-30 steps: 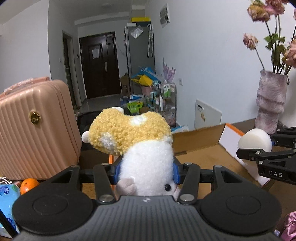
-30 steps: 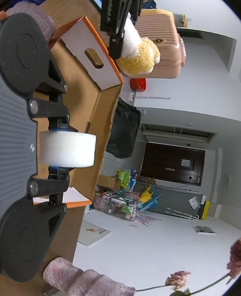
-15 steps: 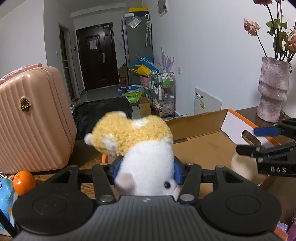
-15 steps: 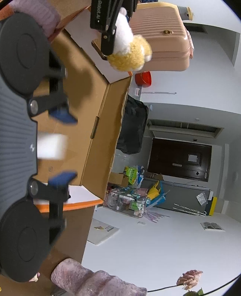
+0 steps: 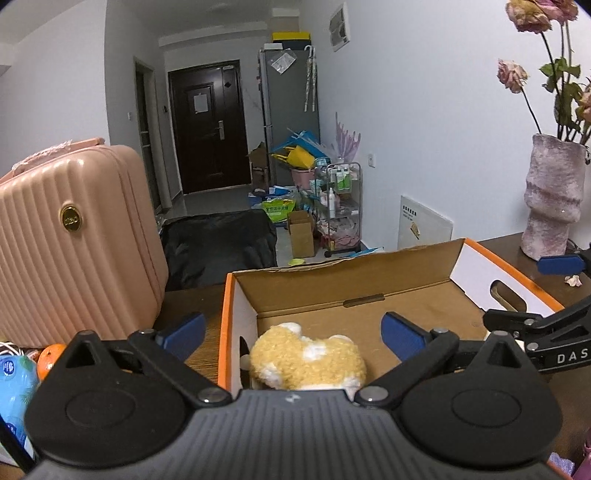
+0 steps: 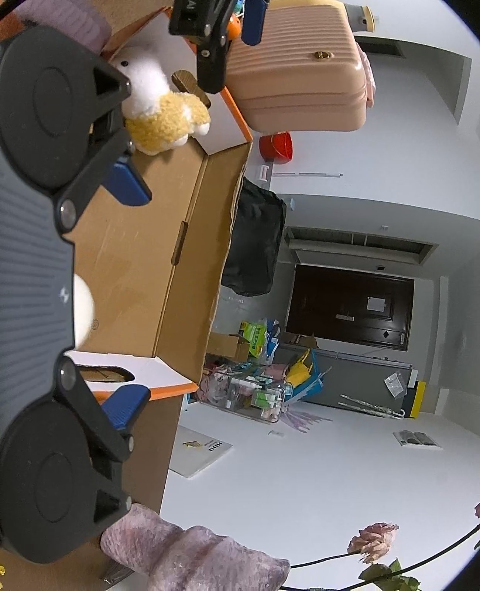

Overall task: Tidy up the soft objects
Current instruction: 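Open the left gripper to drop the sheep while the right gripper releases the cylinder into the box, then withdraw both tools from the box and move the right tool toward the light-blue plush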

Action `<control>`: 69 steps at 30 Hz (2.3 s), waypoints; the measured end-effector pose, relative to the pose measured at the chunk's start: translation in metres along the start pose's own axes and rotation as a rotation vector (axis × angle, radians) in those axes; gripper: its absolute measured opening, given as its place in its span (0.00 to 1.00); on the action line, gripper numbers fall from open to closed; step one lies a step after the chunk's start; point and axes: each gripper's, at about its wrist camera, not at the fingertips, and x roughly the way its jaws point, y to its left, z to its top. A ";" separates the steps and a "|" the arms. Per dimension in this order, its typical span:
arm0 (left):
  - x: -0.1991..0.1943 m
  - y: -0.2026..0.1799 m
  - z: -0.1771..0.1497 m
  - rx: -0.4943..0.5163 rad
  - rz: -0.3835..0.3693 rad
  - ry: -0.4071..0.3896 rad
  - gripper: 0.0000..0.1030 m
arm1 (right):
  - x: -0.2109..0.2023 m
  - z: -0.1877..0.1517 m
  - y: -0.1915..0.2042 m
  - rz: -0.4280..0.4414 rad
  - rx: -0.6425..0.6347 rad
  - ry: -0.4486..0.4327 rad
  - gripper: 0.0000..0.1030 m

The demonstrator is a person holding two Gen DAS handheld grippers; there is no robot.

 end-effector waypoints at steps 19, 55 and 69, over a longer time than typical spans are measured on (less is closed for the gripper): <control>-0.035 0.020 -0.001 -0.036 0.046 -0.058 1.00 | -0.033 -0.003 -0.004 -0.038 -0.007 -0.034 1.00; -0.144 0.013 -0.059 -0.064 0.056 -0.056 1.00 | -0.150 -0.058 0.016 -0.034 0.009 -0.044 1.00; -0.202 -0.016 -0.090 -0.063 0.032 -0.072 1.00 | -0.209 -0.093 0.036 -0.019 0.009 -0.079 1.00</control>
